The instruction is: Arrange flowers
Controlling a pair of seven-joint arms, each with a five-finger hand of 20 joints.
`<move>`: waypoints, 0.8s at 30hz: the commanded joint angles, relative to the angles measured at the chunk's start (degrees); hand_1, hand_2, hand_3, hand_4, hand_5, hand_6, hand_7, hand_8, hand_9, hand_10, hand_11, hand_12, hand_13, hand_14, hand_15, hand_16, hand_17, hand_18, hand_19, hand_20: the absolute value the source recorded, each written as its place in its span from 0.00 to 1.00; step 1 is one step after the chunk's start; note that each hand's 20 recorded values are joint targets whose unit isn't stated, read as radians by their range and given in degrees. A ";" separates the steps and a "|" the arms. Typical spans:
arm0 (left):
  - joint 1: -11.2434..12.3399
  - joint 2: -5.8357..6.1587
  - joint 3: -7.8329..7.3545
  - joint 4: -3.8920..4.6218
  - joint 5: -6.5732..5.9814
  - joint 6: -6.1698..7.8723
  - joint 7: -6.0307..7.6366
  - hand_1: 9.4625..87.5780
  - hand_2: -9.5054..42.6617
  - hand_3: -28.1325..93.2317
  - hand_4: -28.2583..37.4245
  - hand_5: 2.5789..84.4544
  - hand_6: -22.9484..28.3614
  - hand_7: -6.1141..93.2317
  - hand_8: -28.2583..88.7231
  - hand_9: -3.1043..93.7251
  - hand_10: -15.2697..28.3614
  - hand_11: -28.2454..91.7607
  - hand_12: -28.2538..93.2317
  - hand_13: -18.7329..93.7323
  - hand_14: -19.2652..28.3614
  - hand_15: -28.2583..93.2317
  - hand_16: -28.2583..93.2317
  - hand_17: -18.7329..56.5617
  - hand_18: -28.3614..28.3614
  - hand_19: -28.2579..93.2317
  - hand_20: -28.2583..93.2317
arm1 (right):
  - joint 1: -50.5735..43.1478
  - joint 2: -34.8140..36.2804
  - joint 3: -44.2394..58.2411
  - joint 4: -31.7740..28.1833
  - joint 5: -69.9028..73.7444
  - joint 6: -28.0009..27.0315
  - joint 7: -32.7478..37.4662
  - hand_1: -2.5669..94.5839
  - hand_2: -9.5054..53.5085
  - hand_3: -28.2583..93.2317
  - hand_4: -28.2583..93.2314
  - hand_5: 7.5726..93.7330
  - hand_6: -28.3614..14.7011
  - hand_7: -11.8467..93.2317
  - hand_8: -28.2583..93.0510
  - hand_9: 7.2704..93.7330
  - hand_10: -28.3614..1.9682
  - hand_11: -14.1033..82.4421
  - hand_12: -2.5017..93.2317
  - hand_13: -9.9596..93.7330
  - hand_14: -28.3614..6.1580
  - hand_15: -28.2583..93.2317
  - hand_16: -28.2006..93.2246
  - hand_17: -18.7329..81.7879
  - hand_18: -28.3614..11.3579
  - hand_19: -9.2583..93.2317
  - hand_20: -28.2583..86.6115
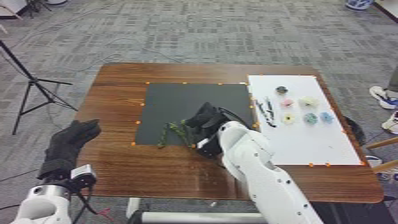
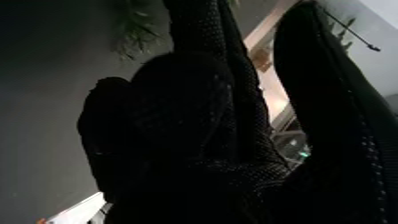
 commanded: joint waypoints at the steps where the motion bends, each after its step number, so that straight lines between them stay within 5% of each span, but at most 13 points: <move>1: 0.75 -0.45 -0.12 -0.55 0.09 -0.25 -0.62 0.16 0.41 0.80 0.00 0.60 0.53 0.23 0.19 0.53 0.68 0.42 0.34 0.49 0.77 0.40 0.23 0.30 0.65 0.28 0.34 | -0.55 1.46 0.68 -4.74 2.82 6.83 -5.24 0.41 0.14 0.75 0.12 0.77 0.55 0.27 0.17 0.93 0.48 0.28 0.17 1.00 0.76 0.73 0.40 0.89 0.42 1.00 0.63; 5: 0.66 -0.40 -0.11 -0.49 0.14 -0.66 -0.48 0.16 0.40 0.79 0.00 0.60 0.53 0.23 0.19 0.53 0.68 0.42 0.34 0.49 0.77 0.40 0.23 0.30 0.65 0.28 0.34 | -2.02 3.23 0.79 -6.06 8.43 5.45 -15.09 0.35 0.25 0.73 0.13 0.72 0.56 0.27 0.17 0.85 0.45 0.27 0.17 1.00 0.72 0.70 0.42 0.85 0.36 1.00 0.67; 11: 0.84 -0.45 -0.30 -0.56 0.16 -0.79 -0.76 0.16 0.40 0.79 0.00 0.60 0.53 0.23 0.19 0.53 0.67 0.42 0.34 0.49 0.77 0.40 0.23 0.30 0.65 0.28 0.34 | -4.39 4.18 2.25 -5.28 5.27 -6.50 -26.86 0.29 0.33 0.73 0.12 0.67 0.57 0.27 0.18 0.74 0.46 0.24 0.15 1.00 0.70 0.67 0.45 0.81 0.32 1.00 0.69; 24: -0.25 -0.38 0.25 -0.14 0.30 -1.28 -1.35 0.16 0.40 0.79 0.00 0.60 0.53 0.23 0.19 0.53 0.68 0.42 0.34 0.49 0.77 0.40 0.23 0.30 0.65 0.28 0.34 | -4.63 3.40 2.68 -1.54 -9.49 -19.01 -35.51 0.25 0.41 0.72 0.11 0.68 0.58 0.29 0.17 0.67 0.48 0.23 0.12 1.00 0.68 0.66 0.46 0.80 0.28 1.00 0.70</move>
